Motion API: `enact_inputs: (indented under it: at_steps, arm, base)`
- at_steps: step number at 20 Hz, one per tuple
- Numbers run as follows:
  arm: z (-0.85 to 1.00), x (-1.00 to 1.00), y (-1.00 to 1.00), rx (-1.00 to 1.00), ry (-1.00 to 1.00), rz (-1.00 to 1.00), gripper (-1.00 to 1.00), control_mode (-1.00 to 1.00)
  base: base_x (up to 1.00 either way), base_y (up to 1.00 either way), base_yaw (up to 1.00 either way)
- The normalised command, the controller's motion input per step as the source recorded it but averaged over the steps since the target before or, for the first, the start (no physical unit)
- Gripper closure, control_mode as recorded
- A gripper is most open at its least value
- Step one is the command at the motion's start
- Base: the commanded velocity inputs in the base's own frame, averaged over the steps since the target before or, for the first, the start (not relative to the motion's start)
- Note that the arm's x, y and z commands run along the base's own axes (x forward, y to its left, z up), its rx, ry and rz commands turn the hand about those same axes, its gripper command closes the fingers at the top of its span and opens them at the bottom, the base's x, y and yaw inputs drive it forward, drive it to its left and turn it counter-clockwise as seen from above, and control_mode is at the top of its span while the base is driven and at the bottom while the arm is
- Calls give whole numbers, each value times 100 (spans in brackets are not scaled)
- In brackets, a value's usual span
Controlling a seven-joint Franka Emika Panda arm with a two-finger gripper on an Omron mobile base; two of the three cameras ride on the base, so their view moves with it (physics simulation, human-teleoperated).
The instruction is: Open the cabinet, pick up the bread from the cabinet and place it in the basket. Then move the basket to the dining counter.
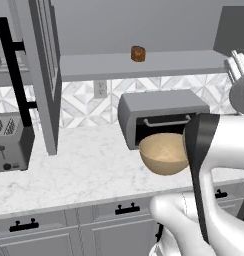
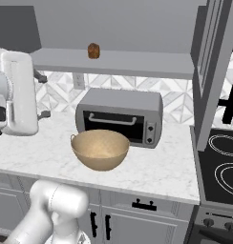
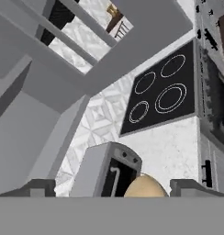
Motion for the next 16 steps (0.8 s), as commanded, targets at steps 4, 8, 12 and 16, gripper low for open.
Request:
enact_inputs:
  at_steps: [4, 8, 12, 16]
  arm:
    - [3, 0, 39, -50, 33, 55, -100, -100]
    - [5, 8, 45, -49, 39, 48, -100, -100]
    - [4, 79, 14, -33, 38, 41, -100, -100]
    - [36, 72, 9, -15, 19, 31, -100, -100]
  base:
    - [0, 0, 0]
    - [0, 0, 0]
    - [0, 0, 0]
    - [0, 0, 0]
